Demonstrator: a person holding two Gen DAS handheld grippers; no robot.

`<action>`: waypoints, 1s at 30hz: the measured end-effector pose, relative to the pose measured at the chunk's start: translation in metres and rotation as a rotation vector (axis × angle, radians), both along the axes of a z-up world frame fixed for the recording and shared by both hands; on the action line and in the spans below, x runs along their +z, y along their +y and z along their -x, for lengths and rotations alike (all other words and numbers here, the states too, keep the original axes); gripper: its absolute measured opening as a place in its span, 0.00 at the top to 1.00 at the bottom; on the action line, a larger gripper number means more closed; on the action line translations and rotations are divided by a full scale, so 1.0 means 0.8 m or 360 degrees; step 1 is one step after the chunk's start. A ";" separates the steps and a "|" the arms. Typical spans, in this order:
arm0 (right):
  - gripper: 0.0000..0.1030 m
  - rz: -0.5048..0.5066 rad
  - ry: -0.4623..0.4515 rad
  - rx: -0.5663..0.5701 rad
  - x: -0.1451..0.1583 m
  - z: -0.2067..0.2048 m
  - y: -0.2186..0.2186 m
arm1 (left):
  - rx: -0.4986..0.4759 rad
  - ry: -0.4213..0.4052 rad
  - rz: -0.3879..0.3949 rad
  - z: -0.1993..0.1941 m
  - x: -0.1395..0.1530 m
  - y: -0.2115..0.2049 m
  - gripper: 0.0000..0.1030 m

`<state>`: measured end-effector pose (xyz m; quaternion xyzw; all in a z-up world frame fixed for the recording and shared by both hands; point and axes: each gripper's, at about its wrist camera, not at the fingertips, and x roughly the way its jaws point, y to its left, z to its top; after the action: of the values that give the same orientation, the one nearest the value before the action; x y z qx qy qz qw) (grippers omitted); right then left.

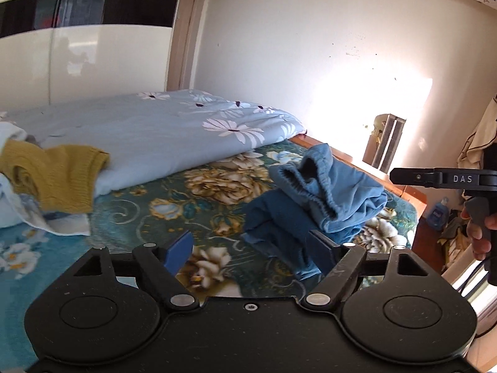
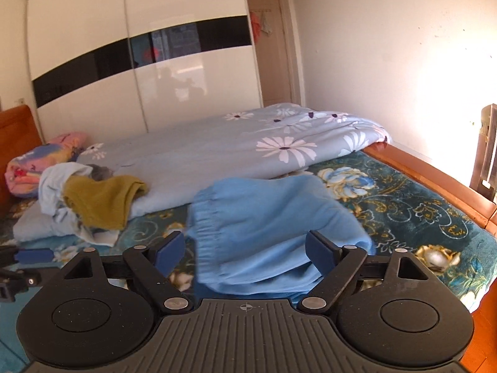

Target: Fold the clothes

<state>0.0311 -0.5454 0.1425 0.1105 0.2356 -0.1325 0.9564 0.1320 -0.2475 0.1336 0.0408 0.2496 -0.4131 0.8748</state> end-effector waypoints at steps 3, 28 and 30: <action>0.00 -0.0021 -0.0042 0.0107 0.009 0.006 0.056 | 0.0106 -0.0056 -0.0012 0.018 0.007 0.057 0.08; 0.00 -0.0352 0.0003 0.0578 -0.104 -0.009 0.452 | 0.1038 0.0078 -0.0031 0.121 -0.104 0.392 0.02; 0.00 -0.0345 0.0027 0.0568 -0.126 -0.009 0.473 | 0.1091 0.0083 -0.0063 0.125 -0.112 0.402 0.02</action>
<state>0.0385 -0.1674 0.0417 0.1681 0.2724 0.0644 0.9452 0.0318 0.0742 0.0442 -0.0392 0.2791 -0.0912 0.9551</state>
